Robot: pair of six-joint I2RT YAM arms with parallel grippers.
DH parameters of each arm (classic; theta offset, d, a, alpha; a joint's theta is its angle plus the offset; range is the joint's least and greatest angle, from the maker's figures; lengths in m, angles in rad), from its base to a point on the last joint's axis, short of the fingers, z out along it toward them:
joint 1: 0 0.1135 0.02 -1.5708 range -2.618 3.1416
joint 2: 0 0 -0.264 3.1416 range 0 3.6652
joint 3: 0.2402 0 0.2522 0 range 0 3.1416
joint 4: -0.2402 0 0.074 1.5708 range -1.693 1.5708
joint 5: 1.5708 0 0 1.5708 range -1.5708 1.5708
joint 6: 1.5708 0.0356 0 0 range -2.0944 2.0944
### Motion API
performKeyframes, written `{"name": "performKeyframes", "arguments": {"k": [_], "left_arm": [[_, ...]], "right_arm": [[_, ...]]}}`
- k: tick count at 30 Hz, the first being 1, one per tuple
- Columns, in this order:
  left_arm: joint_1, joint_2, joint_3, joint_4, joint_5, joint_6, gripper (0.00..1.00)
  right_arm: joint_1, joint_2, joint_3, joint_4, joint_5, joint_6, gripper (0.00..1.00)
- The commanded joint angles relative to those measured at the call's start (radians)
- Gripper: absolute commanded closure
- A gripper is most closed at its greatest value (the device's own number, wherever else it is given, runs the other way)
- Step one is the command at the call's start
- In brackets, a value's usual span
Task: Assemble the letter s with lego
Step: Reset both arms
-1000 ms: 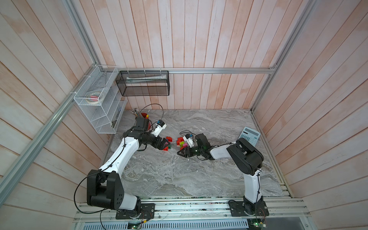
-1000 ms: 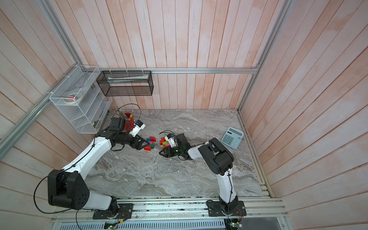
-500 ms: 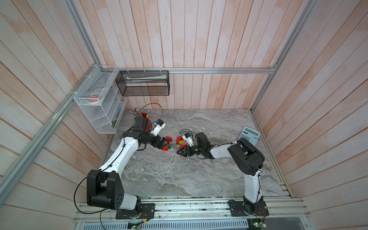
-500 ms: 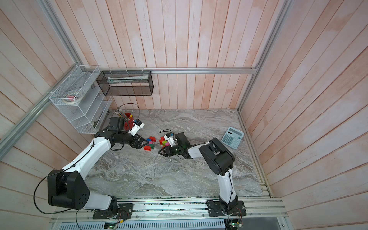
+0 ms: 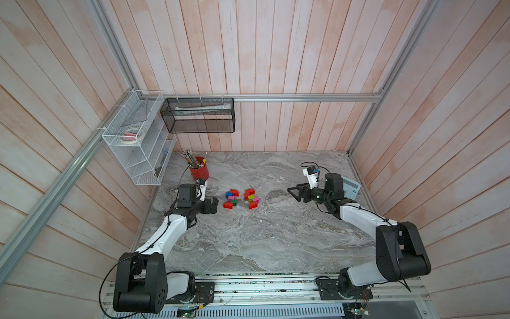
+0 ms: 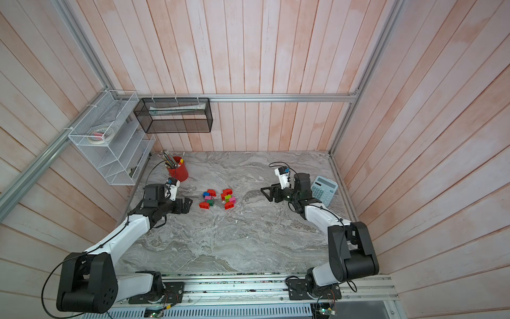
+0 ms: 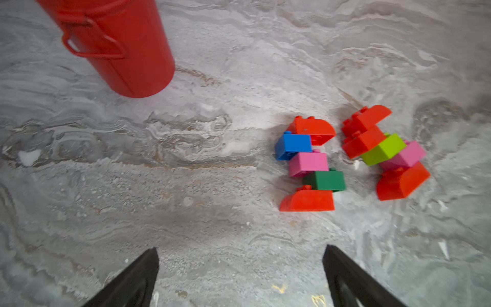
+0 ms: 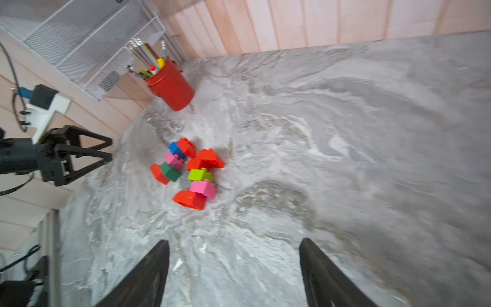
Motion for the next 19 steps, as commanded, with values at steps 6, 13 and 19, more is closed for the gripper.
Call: {"name": "performKeyframes", "arguments": {"k": [6, 13, 19], "left_arm": [[0.011, 0.020, -0.153, 0.469, -0.256, -0.099, 0.00], [0.011, 0.097, -0.176, 0.577, -0.308, -0.149, 0.00], [0.011, 0.091, -0.187, 0.619, -0.269, -0.140, 0.00]], "right_arm": [[-0.214, -0.043, -0.157, 0.144, 0.161, -0.112, 0.17], [-0.248, 0.025, -0.257, 0.431, 0.257, -0.049, 0.17], [-0.253, 0.062, -0.283, 0.528, 0.295, -0.030, 0.13]]}}
